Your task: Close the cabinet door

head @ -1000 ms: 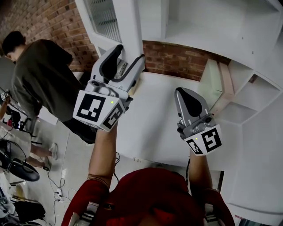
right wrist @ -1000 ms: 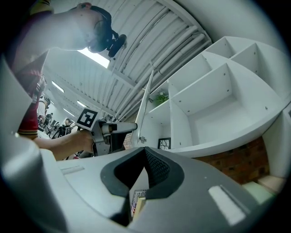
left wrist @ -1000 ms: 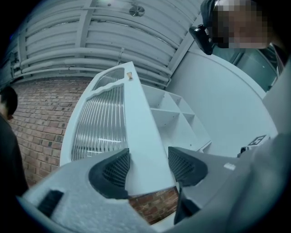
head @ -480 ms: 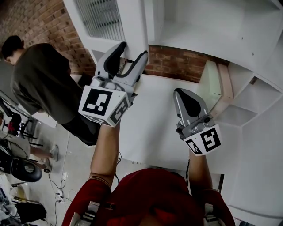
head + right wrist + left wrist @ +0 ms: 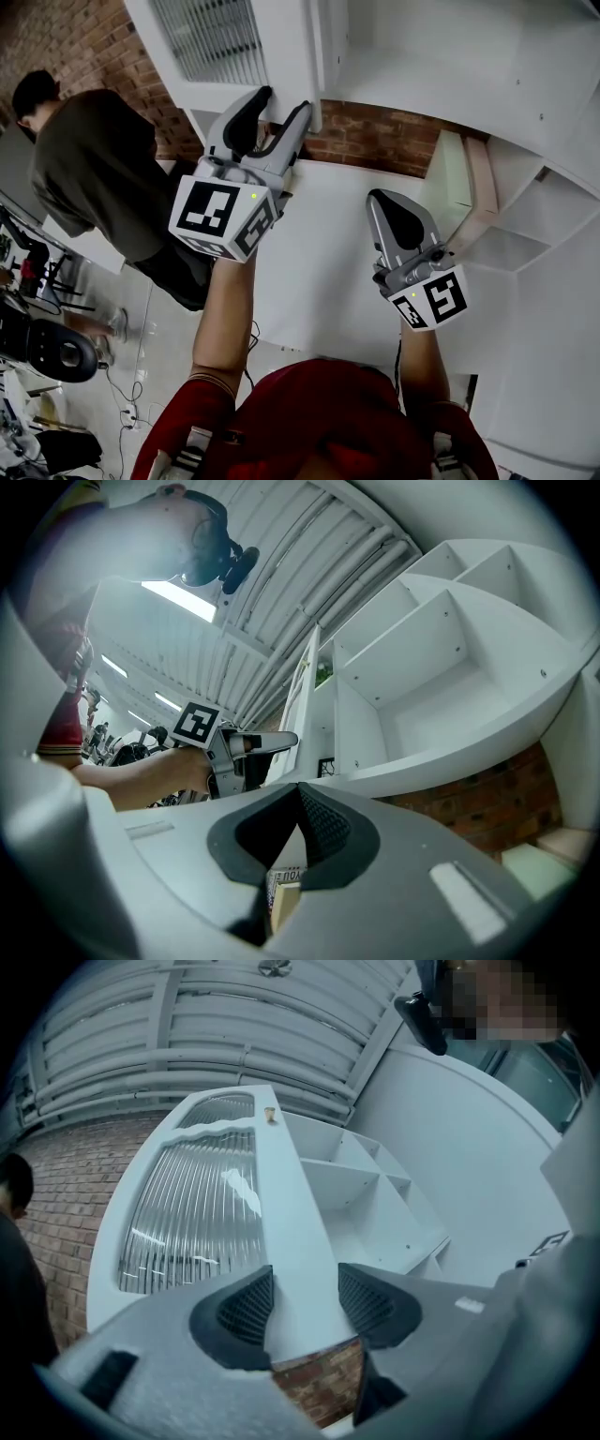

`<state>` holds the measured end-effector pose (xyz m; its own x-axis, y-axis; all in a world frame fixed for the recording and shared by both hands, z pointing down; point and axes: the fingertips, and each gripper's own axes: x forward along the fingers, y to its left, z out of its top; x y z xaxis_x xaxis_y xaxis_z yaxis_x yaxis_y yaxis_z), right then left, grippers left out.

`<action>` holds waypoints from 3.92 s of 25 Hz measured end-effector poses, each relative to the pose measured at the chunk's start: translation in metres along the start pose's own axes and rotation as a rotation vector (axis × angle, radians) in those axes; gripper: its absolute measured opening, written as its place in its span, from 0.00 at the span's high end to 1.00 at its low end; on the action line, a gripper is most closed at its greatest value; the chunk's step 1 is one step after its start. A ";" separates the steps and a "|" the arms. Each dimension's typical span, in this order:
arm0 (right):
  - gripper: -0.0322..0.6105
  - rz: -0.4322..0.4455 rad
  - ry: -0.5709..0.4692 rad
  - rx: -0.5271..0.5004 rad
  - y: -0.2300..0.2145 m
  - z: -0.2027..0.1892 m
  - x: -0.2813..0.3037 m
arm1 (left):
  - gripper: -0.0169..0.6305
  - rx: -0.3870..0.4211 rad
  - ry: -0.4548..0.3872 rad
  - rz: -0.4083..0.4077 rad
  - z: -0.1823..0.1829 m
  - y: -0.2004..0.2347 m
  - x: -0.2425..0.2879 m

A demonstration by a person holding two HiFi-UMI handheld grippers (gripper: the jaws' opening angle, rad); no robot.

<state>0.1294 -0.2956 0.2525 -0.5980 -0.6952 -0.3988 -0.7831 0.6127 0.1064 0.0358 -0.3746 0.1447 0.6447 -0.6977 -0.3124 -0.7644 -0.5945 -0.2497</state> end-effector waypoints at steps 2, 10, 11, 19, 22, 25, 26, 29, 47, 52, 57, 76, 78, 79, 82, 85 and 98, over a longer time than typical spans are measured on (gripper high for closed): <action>0.93 -0.002 0.001 0.002 -0.003 -0.002 -0.001 | 0.66 0.003 0.000 0.004 -0.002 0.001 0.003; 0.93 -0.011 0.008 0.008 -0.012 -0.008 -0.003 | 0.72 0.012 -0.012 0.037 -0.007 0.006 0.013; 0.93 -0.011 0.009 0.008 -0.013 -0.008 -0.003 | 0.72 0.012 -0.014 0.039 -0.007 0.006 0.014; 0.93 -0.015 0.021 0.016 -0.016 -0.014 0.001 | 0.74 0.011 -0.013 0.039 -0.011 0.012 0.024; 0.93 -0.018 0.024 0.019 -0.019 -0.016 0.002 | 0.76 0.008 -0.019 0.042 -0.012 0.014 0.027; 0.93 -0.022 0.028 0.021 -0.021 -0.020 0.003 | 0.76 0.008 -0.021 0.042 -0.014 0.016 0.030; 0.93 -0.024 0.029 0.022 -0.021 -0.021 0.004 | 0.76 0.008 -0.021 0.041 -0.014 0.016 0.031; 0.93 -0.029 0.032 0.023 -0.023 -0.023 0.003 | 0.77 0.009 -0.022 0.039 -0.015 0.017 0.034; 0.93 -0.051 0.040 0.021 -0.032 -0.027 0.007 | 0.81 0.004 -0.025 0.041 -0.021 0.026 0.046; 0.93 -0.056 0.044 0.016 -0.032 -0.027 0.009 | 0.81 0.001 -0.028 0.037 -0.022 0.028 0.049; 0.93 -0.062 0.048 0.010 -0.032 -0.028 0.009 | 0.82 -0.003 -0.034 0.034 -0.023 0.029 0.050; 0.93 -0.087 0.053 -0.016 -0.023 -0.021 0.012 | 0.84 -0.018 -0.038 -0.007 -0.029 0.027 0.041; 0.93 -0.087 0.054 -0.019 -0.020 -0.020 0.013 | 0.84 -0.023 -0.037 -0.009 -0.031 0.027 0.036; 0.93 -0.088 0.055 -0.021 -0.018 -0.019 0.013 | 0.85 -0.026 -0.038 -0.010 -0.031 0.027 0.033; 0.93 -0.090 0.056 -0.026 -0.012 -0.016 0.015 | 0.88 -0.036 -0.041 -0.022 -0.031 0.025 0.023; 0.93 -0.088 0.055 -0.032 -0.004 -0.012 0.017 | 0.92 -0.050 -0.042 -0.037 -0.032 0.022 0.012; 0.93 -0.104 0.063 -0.056 0.034 -0.001 0.013 | 0.97 -0.120 -0.041 -0.173 -0.045 -0.031 -0.069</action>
<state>0.0952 -0.2841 0.2522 -0.5216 -0.7768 -0.3529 -0.8485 0.5155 0.1194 0.0150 -0.3261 0.2157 0.7633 -0.5658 -0.3118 -0.6339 -0.7491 -0.1924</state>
